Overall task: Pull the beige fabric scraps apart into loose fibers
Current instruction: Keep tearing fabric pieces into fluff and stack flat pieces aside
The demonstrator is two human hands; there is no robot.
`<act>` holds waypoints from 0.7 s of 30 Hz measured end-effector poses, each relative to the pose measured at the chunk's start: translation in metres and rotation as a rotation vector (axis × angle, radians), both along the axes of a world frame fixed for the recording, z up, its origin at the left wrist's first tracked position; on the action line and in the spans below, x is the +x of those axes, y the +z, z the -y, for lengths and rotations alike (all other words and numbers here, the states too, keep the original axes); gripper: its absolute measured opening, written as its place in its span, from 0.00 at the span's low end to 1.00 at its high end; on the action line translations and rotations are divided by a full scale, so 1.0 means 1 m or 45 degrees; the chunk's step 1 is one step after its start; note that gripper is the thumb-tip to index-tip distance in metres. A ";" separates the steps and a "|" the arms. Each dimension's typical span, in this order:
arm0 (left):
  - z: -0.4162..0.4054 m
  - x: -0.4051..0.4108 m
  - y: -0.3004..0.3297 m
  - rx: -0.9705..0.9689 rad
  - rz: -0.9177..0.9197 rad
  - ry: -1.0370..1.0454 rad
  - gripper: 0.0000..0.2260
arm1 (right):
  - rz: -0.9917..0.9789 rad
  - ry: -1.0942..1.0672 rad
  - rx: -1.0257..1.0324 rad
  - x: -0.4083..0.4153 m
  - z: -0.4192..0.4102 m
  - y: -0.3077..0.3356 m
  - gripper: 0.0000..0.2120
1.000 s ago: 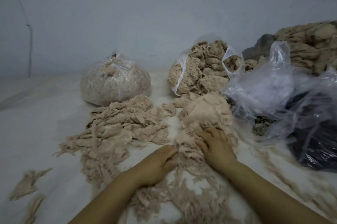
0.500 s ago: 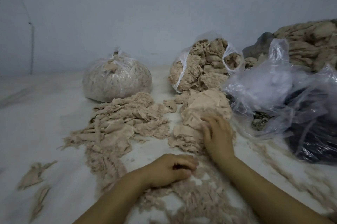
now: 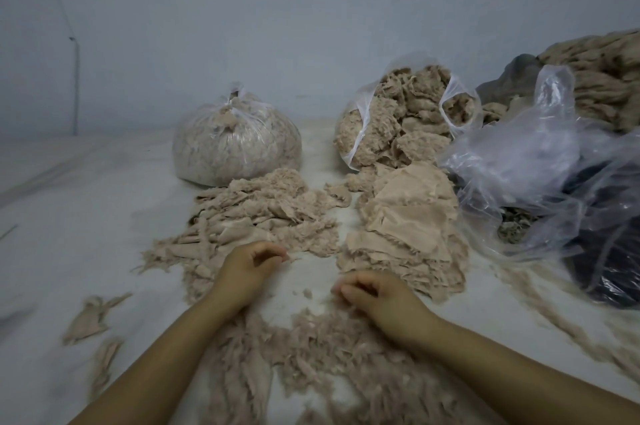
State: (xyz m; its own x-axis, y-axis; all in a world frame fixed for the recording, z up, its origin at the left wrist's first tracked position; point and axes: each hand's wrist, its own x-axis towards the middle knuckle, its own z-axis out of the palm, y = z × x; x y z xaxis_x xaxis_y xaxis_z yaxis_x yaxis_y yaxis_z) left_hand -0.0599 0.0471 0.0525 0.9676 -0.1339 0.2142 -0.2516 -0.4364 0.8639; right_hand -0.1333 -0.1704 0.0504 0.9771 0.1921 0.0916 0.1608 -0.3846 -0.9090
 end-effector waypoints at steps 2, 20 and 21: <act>0.000 0.005 0.000 0.154 0.084 0.148 0.06 | -0.061 -0.123 0.170 0.022 -0.015 0.006 0.09; -0.005 0.016 0.007 -0.317 -0.200 -0.388 0.16 | -0.402 -0.179 0.725 0.069 -0.061 -0.005 0.03; -0.009 0.021 0.008 -0.373 -0.242 -0.350 0.15 | -0.353 -0.218 0.766 0.070 -0.059 -0.007 0.05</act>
